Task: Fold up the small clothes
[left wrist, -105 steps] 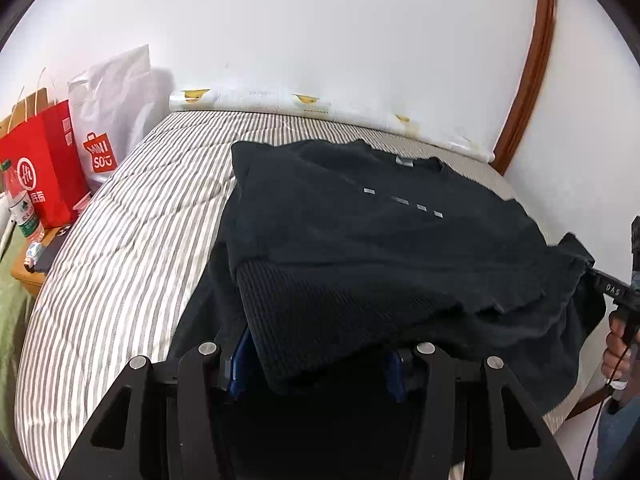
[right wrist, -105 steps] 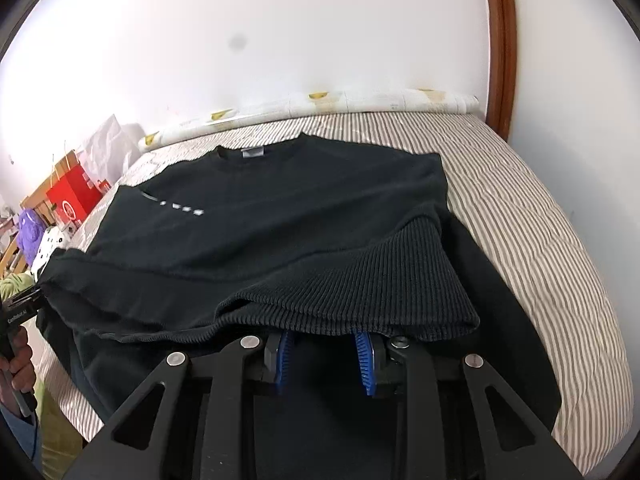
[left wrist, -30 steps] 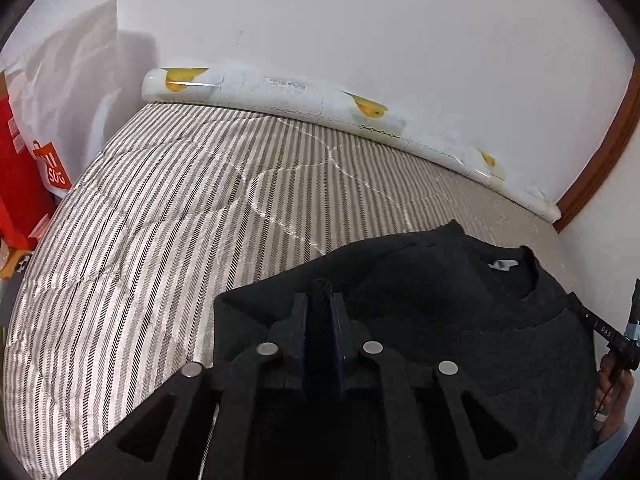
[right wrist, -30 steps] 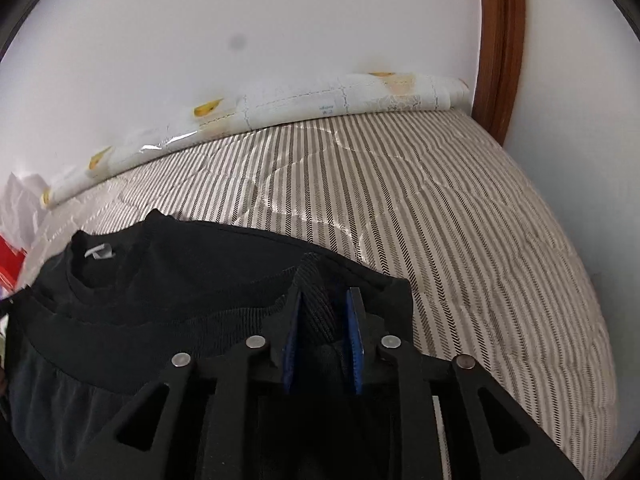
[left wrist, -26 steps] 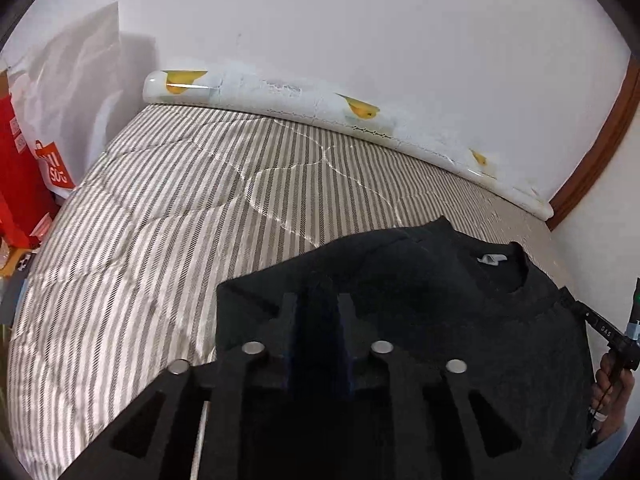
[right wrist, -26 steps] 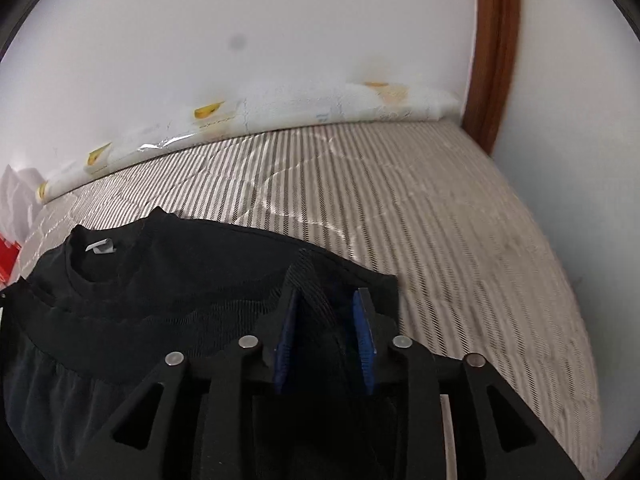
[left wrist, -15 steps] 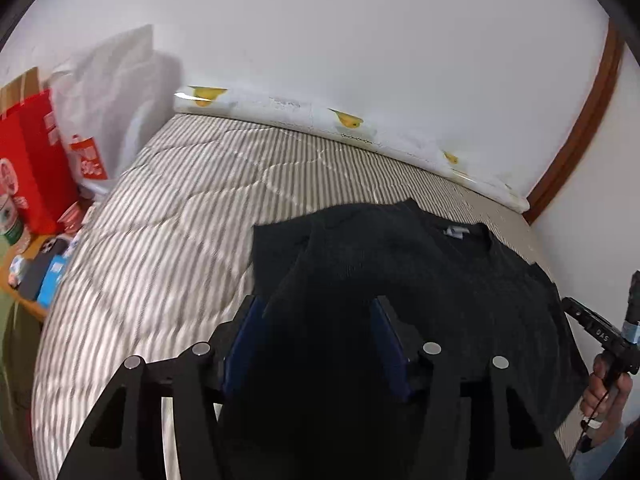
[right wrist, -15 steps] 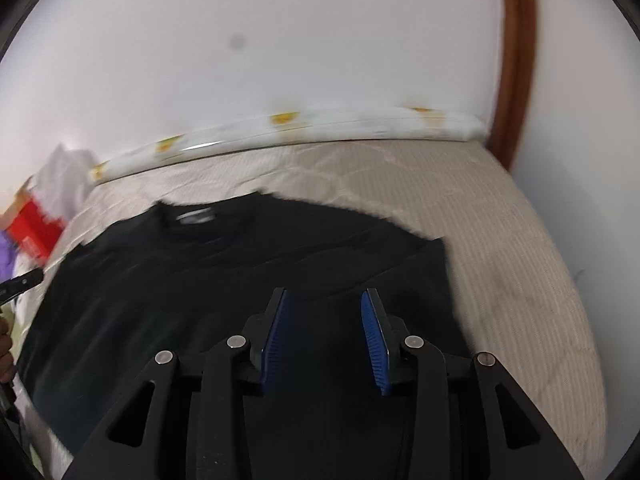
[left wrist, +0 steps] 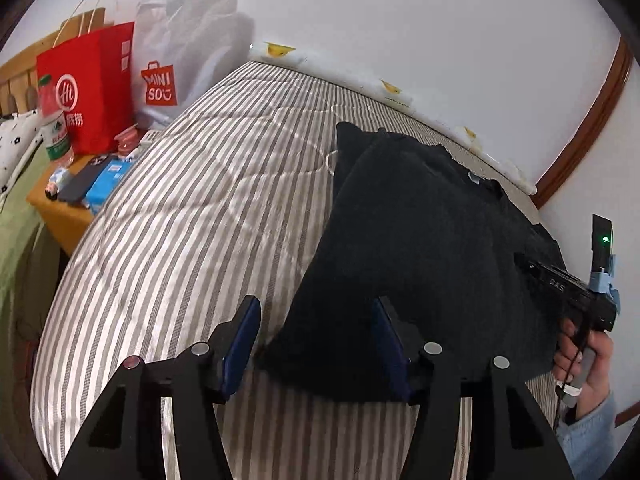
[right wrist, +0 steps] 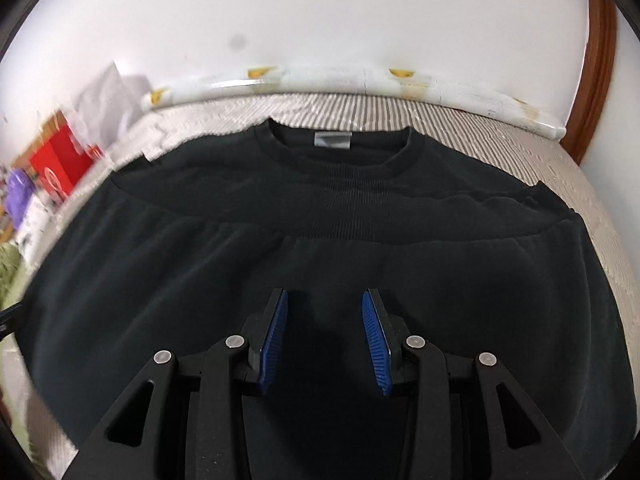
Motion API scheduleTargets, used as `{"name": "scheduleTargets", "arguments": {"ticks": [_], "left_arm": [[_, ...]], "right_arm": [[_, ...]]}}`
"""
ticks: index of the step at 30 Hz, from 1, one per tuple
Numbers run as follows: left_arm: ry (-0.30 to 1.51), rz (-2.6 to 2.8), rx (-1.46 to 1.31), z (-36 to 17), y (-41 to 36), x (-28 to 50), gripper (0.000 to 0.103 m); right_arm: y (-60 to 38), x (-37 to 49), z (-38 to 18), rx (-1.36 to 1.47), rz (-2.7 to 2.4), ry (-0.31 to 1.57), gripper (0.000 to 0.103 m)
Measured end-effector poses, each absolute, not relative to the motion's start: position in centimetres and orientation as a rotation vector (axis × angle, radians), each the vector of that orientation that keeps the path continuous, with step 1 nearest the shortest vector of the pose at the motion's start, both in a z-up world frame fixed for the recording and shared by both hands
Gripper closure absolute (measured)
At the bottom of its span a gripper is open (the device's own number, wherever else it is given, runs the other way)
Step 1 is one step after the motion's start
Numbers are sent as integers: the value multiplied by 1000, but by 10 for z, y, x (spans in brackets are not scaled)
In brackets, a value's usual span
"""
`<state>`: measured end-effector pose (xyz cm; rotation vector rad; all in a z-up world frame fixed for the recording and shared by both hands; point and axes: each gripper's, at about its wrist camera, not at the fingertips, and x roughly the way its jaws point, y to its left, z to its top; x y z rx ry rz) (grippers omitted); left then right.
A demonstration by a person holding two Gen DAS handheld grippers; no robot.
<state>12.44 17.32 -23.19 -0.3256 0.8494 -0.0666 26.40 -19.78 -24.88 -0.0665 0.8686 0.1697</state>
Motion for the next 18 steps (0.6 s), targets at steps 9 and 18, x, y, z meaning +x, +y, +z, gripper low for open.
{"name": "scheduleTargets", "arguments": {"ticks": [9, 18], "left_arm": [[830, -86, -344, -237, 172, 111, 46], [813, -182, -458, -248, 174, 82, 44]], "right_arm": [[-200, 232, -251, -99, 159, 857, 64], [-206, 182, -254, -104, 187, 839, 64]]}}
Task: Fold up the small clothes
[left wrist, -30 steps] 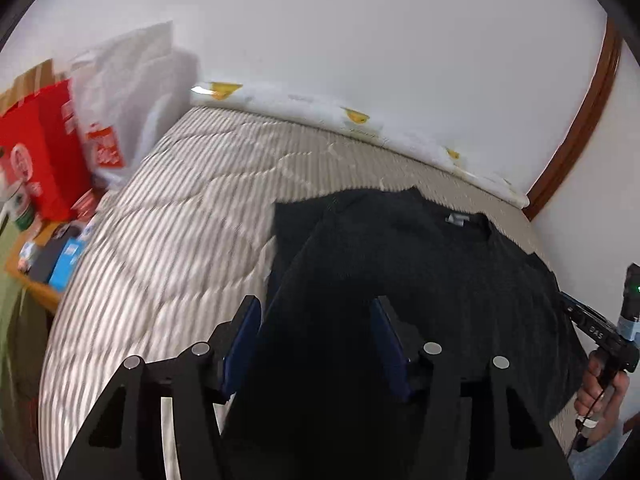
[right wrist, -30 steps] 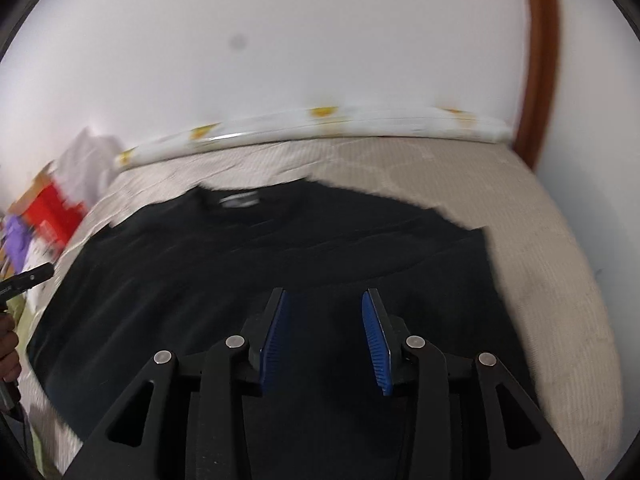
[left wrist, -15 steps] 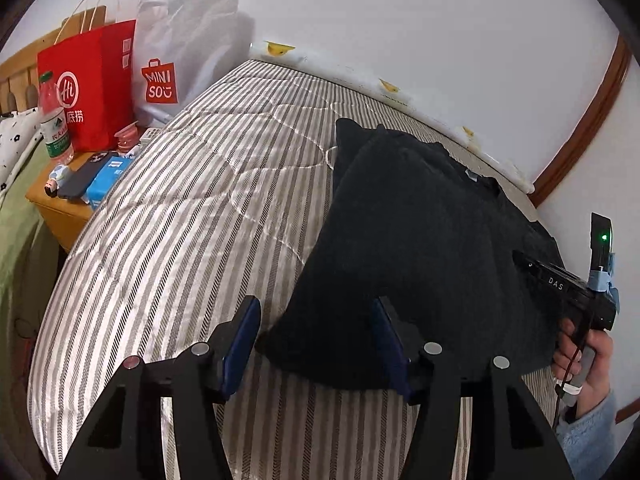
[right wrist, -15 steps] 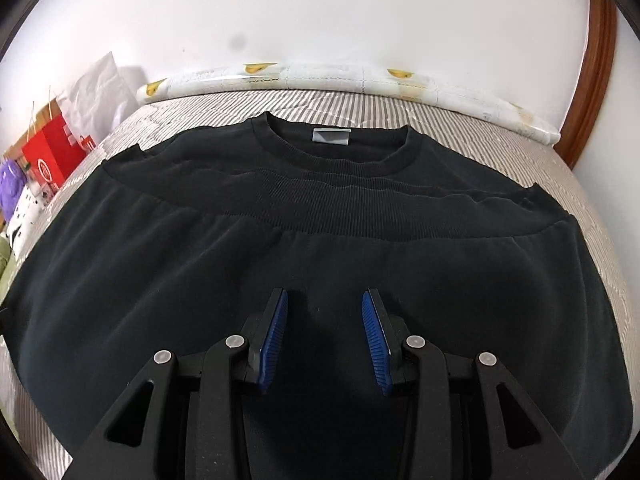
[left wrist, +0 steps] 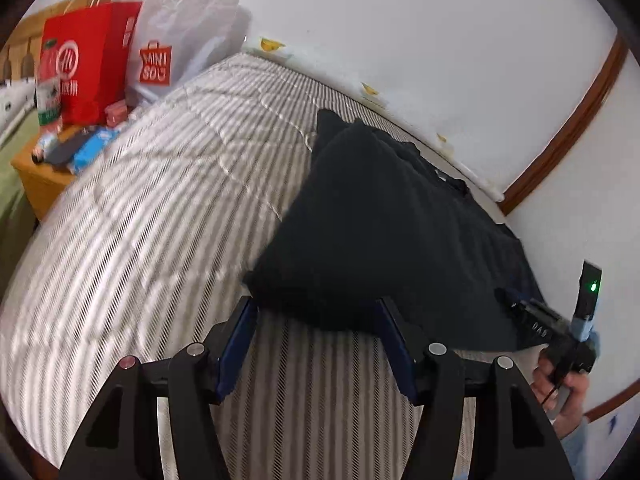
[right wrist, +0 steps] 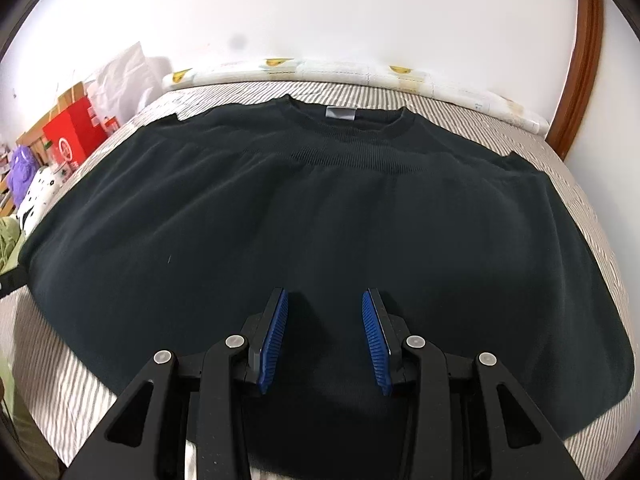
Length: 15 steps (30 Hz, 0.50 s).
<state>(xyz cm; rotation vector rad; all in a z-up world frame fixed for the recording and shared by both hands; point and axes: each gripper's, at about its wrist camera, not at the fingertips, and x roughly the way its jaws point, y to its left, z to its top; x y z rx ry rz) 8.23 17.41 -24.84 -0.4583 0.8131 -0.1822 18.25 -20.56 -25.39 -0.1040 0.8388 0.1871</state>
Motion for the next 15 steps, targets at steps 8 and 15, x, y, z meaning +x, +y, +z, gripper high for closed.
{"name": "scheduleTargets", "arguments": {"ticks": [8, 15], "left_arm": [[781, -234, -555, -258, 161, 82, 44], [758, -208, -635, -258, 155, 101, 44]], "right_arm": [[-212, 140, -251, -118, 241, 796, 64], [-239, 111, -240, -53, 281, 761, 64]]}}
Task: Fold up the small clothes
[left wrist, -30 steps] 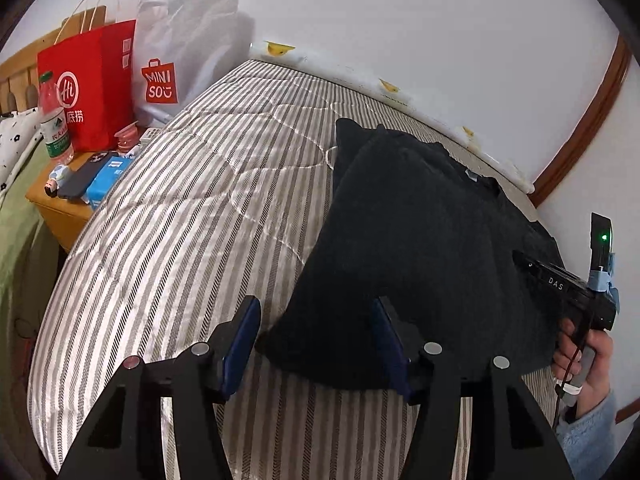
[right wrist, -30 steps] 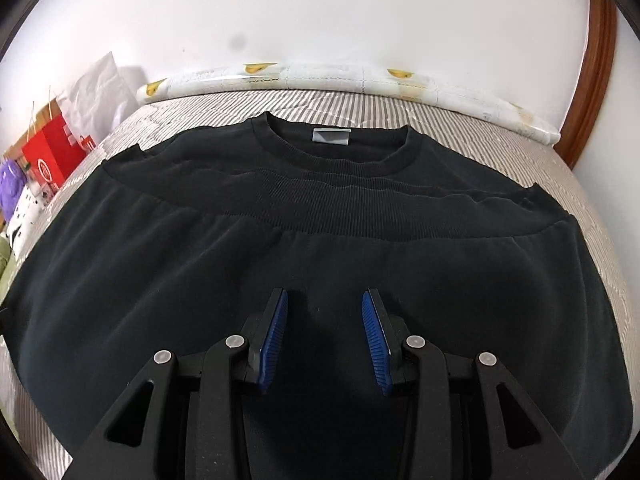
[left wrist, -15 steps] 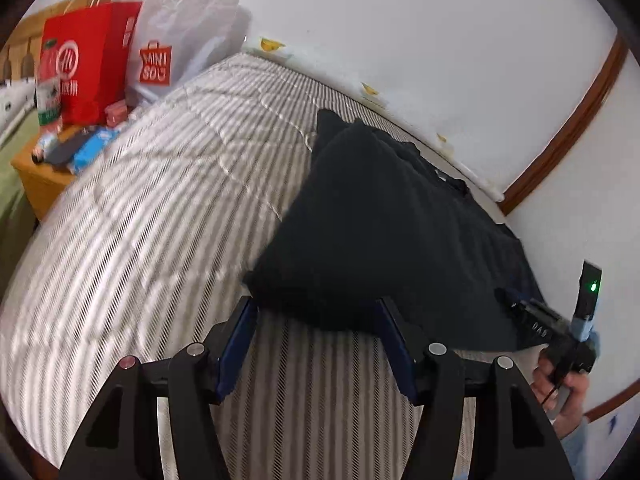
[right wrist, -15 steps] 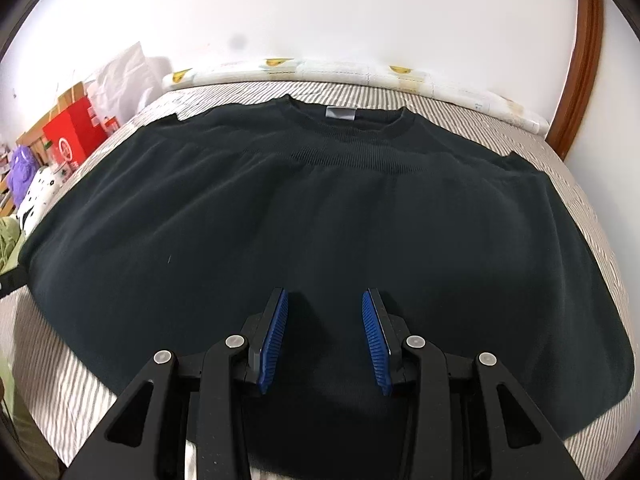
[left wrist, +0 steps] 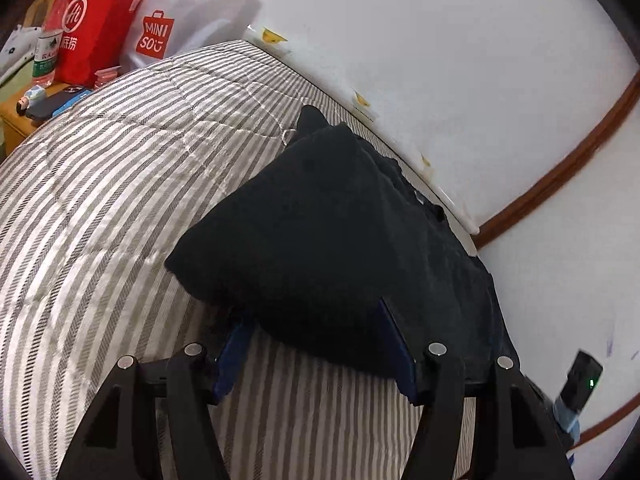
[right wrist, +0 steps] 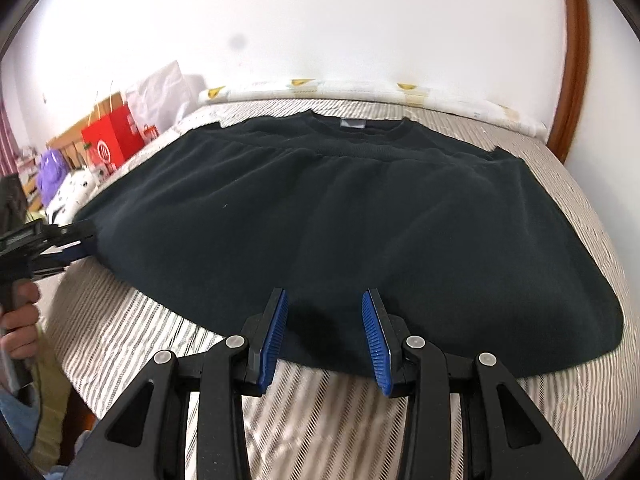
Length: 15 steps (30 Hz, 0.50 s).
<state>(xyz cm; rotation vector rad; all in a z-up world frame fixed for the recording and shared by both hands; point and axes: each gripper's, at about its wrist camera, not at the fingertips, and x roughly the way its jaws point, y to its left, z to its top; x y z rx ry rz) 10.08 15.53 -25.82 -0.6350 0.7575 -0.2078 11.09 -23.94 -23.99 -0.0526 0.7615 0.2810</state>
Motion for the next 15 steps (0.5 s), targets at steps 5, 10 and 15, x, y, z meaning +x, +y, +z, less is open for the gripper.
{"name": "scheduleTargets", "arguments": {"ticks": [5, 10, 15], "left_arm": [[755, -151, -627, -257, 151, 113, 57], [752, -100, -622, -250, 149, 124, 76], [677, -102, -514, -215, 130, 123, 82]], "right_arm": [[-266, 106, -239, 0, 240, 751, 64], [-284, 105, -240, 53, 217, 750, 64], [-302, 99, -236, 83, 201, 733, 64]]}}
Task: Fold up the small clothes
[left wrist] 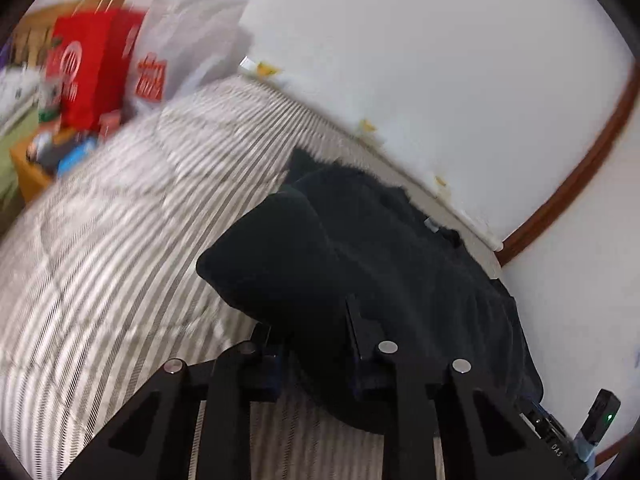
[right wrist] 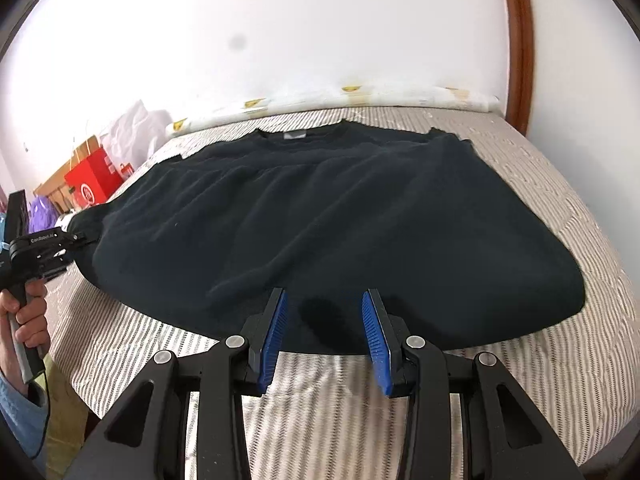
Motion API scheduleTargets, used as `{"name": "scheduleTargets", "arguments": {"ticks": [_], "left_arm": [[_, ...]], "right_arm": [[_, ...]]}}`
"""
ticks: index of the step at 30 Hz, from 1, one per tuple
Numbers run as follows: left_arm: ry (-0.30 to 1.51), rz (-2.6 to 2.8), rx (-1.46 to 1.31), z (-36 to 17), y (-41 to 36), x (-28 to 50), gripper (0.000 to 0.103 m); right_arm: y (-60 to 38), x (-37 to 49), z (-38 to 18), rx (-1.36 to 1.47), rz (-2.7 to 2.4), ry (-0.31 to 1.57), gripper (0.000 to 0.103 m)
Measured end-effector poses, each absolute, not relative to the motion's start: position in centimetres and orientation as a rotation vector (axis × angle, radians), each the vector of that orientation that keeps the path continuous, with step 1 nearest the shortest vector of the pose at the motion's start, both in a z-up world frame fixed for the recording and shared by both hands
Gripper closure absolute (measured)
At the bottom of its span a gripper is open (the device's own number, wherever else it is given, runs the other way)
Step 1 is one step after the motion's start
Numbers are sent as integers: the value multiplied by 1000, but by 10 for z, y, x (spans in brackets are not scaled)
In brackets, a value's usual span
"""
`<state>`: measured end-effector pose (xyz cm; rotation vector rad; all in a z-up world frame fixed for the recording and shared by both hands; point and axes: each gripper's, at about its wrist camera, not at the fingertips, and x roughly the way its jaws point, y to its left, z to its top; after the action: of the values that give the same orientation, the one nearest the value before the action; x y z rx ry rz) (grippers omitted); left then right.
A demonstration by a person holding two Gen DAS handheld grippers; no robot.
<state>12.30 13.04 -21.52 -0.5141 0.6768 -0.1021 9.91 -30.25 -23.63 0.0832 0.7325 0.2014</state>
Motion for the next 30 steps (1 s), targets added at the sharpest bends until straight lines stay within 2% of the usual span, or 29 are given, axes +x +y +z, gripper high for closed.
{"name": "scheduleTargets", "arguments": {"ticks": [6, 10, 15, 22, 24, 26, 27, 30], "left_arm": [[602, -263, -421, -169, 82, 128, 86], [594, -423, -305, -152, 23, 134, 87], [674, -567, -158, -175, -48, 140, 87], [771, -617, -91, -210, -74, 148, 84], [761, -629, -82, -206, -75, 144, 73], [762, -653, -88, -201, -76, 140, 53], [754, -658, -88, -199, -74, 138, 51], [697, -621, -57, -198, -58, 120, 45]], "right_arm": [[-329, 94, -230, 145, 176, 714, 64], [-342, 89, -224, 169, 151, 700, 64], [-355, 79, -219, 182, 127, 682, 64], [-355, 75, -218, 171, 132, 688, 64], [-351, 75, -217, 169, 146, 688, 64], [-347, 76, -215, 170, 171, 690, 64], [-343, 77, -214, 168, 188, 690, 64], [-326, 84, -212, 161, 249, 676, 54]]}}
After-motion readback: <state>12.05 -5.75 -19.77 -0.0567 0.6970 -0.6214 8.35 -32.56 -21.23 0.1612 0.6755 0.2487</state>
